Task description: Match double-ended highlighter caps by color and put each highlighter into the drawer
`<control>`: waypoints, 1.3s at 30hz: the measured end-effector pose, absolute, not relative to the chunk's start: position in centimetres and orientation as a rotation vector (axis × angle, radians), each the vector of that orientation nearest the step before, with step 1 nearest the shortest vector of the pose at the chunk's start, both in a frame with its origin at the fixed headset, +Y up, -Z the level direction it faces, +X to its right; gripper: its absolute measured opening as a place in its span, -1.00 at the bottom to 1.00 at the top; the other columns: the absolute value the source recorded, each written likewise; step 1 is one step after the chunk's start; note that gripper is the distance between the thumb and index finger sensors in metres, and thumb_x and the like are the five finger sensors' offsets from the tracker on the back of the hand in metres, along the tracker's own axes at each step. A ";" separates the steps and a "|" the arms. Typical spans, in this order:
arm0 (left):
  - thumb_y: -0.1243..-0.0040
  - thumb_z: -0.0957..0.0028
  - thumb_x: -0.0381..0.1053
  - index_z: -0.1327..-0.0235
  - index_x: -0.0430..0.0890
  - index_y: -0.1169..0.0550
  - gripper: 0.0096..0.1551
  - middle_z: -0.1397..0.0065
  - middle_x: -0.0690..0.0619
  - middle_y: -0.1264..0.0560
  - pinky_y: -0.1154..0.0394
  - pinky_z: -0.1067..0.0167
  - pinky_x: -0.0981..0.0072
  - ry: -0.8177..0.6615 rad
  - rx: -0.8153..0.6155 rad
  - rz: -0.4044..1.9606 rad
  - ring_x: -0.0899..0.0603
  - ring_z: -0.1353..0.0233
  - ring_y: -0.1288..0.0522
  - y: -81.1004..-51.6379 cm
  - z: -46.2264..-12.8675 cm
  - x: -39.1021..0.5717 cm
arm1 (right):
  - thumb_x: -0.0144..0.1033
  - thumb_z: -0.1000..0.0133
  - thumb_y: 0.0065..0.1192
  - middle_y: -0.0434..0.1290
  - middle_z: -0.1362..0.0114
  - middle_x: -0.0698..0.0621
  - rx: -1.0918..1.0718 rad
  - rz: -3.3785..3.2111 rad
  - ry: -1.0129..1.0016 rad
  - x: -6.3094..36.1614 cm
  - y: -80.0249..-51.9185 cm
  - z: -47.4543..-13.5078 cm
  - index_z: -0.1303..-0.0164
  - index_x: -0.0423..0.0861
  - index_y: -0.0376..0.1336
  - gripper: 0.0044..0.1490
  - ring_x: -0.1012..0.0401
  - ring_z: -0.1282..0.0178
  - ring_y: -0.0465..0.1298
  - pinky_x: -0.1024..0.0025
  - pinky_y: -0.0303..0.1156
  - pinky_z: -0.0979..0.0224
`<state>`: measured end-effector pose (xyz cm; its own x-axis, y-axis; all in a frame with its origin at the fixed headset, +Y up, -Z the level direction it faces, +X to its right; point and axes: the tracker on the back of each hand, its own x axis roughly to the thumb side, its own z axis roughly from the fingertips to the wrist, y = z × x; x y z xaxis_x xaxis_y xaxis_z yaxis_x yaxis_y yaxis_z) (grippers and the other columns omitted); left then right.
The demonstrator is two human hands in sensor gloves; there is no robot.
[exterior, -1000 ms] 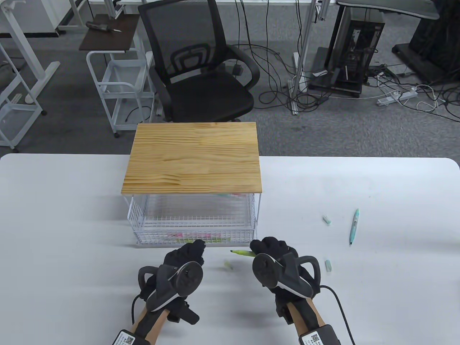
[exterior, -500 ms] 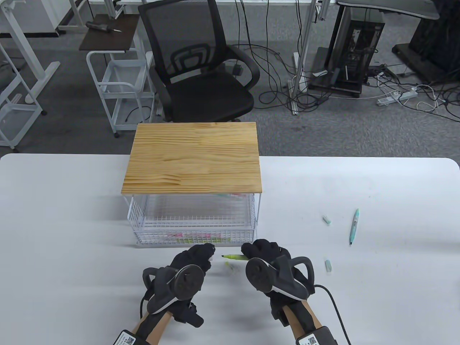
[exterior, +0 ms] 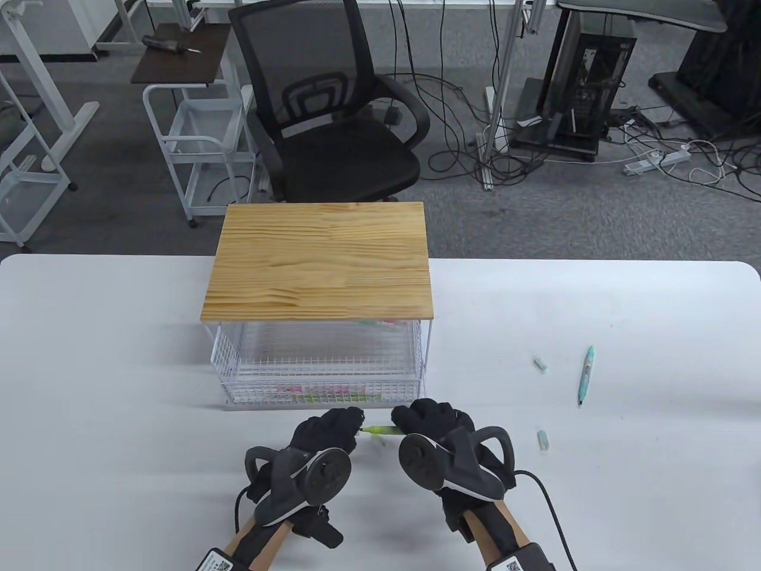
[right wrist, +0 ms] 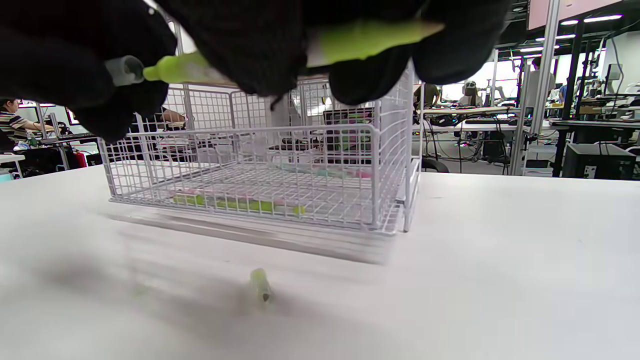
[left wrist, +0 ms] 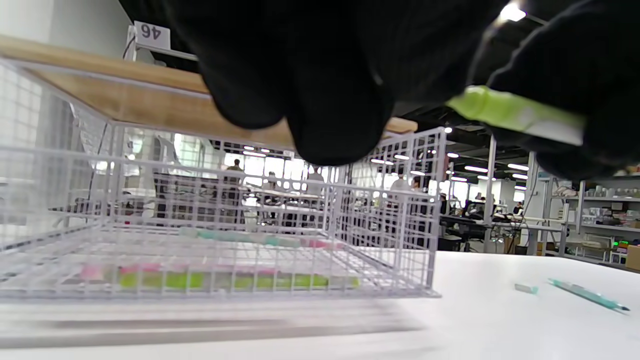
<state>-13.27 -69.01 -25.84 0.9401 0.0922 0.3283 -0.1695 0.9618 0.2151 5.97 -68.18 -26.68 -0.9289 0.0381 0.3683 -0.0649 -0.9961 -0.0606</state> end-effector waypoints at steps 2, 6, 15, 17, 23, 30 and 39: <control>-0.22 -0.09 0.00 -0.39 0.14 -0.41 -0.44 -0.42 0.08 -0.55 -0.58 -0.46 0.18 -0.321 0.247 0.133 0.16 -0.23 -0.68 -69.0 -25.8 -13.3 | -0.30 -0.19 0.26 0.27 -0.56 -0.06 0.577 3.033 -0.107 6.0 -68.2 -26.7 -0.54 0.08 0.12 -0.32 -0.01 -0.46 0.43 -0.12 0.38 -0.54; -0.22 -0.09 0.00 -0.39 0.14 -0.41 -0.44 -0.41 0.08 -0.55 -0.58 -0.46 0.18 -0.322 0.249 0.127 0.16 -0.23 -0.68 -69.0 -25.8 -13.2 | -0.30 -0.19 0.26 0.27 -0.56 -0.06 0.580 3.028 -0.106 6.0 -68.2 -26.7 -0.54 0.08 0.13 -0.32 -0.01 -0.46 0.43 -0.12 0.38 -0.54; -0.23 -0.08 -0.01 -0.40 0.15 -0.40 -0.43 -0.42 0.09 -0.55 -0.58 -0.47 0.20 -0.350 0.251 0.111 0.18 -0.24 -0.68 -69.0 -25.5 -12.8 | -0.32 -0.18 0.25 0.26 -0.56 -0.05 0.608 3.009 -0.088 5.8 -68.2 -26.7 -0.54 0.08 0.12 -0.32 -0.01 -0.47 0.43 -0.12 0.37 -0.54; -0.23 -0.07 -0.02 -0.40 0.15 -0.40 -0.42 -0.42 0.09 -0.55 -0.59 -0.47 0.22 -0.359 0.252 0.111 0.18 -0.24 -0.68 -69.1 -25.4 -12.6 | -0.33 -0.18 0.25 0.27 -0.56 -0.04 0.620 3.014 -0.085 5.7 -68.3 -26.6 -0.54 0.08 0.13 -0.31 -0.01 -0.47 0.44 -0.12 0.38 -0.54; -0.26 -0.06 -0.01 -0.44 0.13 -0.36 -0.36 -0.45 0.10 -0.54 -0.59 -0.47 0.29 -0.369 0.298 0.096 0.23 -0.27 -0.69 -69.3 -25.1 -12.1 | -0.34 -0.13 0.27 0.31 -0.53 0.01 0.636 3.026 -0.128 5.8 -68.3 -26.4 -0.51 0.08 0.16 -0.31 0.02 -0.44 0.47 -0.12 0.40 -0.54; -0.27 -0.02 0.09 -0.31 0.23 -0.49 -0.47 -0.38 0.08 -0.61 -0.63 -0.41 0.25 -0.340 0.345 0.026 0.19 -0.21 -0.73 -69.3 -24.9 -12.1 | -0.35 -0.11 0.27 0.32 -0.52 0.01 0.649 3.020 -0.115 5.8 -68.3 -26.4 -0.50 0.07 0.17 -0.31 0.03 -0.43 0.48 -0.12 0.40 -0.54; -0.25 0.02 0.07 -0.26 0.12 -0.55 -0.48 -0.19 0.10 -0.70 -0.70 -0.32 0.27 -0.371 0.356 0.013 0.22 0.00 -0.77 -69.5 -24.8 -11.9 | -0.35 -0.06 0.32 0.38 -0.47 0.03 0.681 3.002 -0.171 5.7 -68.3 -26.4 -0.45 0.07 0.23 -0.31 0.07 -0.36 0.54 -0.07 0.45 -0.53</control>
<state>-11.85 -69.53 -24.79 0.9324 -0.0522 0.3576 -0.0772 0.9379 0.3382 5.69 -68.31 -26.35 -0.9007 0.0329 0.4332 -0.0818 -0.9921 -0.0948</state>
